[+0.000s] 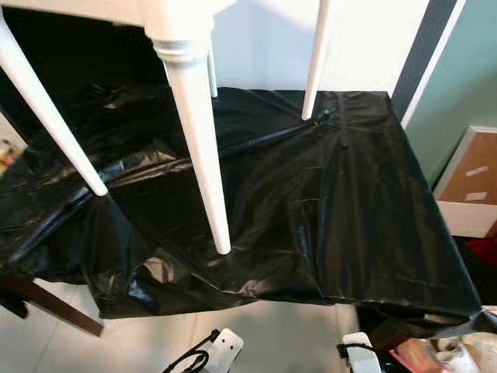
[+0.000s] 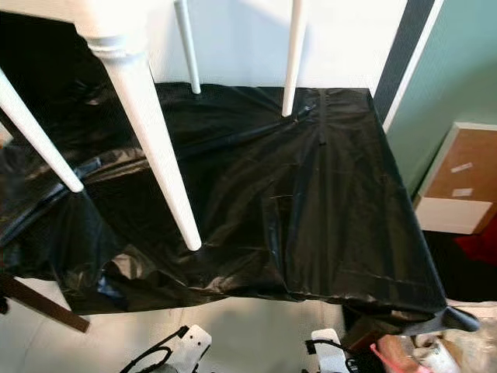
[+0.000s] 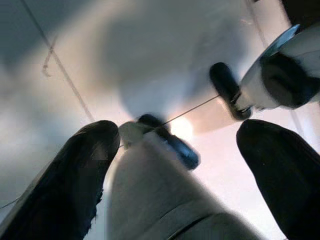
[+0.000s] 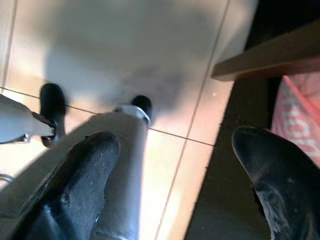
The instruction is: Building children table
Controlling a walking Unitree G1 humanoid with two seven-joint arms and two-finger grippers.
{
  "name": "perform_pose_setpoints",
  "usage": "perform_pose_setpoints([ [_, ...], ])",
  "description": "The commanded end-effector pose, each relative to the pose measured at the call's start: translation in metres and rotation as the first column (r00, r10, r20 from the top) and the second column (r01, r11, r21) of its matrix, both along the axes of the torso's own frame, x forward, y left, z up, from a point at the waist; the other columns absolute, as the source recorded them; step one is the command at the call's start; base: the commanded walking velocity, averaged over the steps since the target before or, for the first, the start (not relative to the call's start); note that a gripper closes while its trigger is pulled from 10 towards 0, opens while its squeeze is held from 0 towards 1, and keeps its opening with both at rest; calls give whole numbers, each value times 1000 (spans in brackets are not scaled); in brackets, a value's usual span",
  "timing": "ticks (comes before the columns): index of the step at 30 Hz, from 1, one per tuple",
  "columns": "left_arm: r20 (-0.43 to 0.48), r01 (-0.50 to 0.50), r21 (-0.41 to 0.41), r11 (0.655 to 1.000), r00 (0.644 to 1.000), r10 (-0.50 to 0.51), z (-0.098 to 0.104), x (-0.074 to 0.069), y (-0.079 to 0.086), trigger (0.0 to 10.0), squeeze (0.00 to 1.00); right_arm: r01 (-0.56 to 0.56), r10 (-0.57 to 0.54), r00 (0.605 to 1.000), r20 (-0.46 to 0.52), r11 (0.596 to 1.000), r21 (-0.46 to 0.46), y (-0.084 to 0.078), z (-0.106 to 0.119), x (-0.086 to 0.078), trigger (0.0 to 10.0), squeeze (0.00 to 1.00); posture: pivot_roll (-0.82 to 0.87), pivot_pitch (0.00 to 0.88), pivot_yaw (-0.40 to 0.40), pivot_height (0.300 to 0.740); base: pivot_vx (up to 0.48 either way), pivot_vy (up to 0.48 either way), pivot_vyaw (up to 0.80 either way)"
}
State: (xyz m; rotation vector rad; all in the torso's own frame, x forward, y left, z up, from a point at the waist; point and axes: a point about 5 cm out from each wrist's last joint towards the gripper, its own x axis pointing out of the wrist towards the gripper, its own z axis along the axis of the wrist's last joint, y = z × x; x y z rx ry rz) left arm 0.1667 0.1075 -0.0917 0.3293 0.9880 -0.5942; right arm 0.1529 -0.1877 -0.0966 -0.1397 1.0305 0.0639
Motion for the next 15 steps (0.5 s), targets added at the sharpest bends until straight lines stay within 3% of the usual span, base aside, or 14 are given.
perform_pose_setpoints([
  [1, -61, 39, 16, 999, 997, -38, -6, -13, 6, 10000, 0, 41, -41, 999, -21, 999, 4, -1, -3, -9, 10000, 0, -104, 0, 77, 740, 0, 0, 0],
  [8, -65, 117, 22, 993, 991, -115, -6, -14, 7, 10000, 0, 129, -129, 991, -15, 992, 8, -5, -6, -18, 10000, 0, -156, 0, 114, 740, 0, 0, 0],
  [15, -67, 118, 22, 993, 991, -116, -6, -16, 7, 10000, 0, 128, -128, 992, -19, 992, 7, -6, -6, -20, 10000, 0, -140, 0, 103, 740, 0, 0, 0],
])
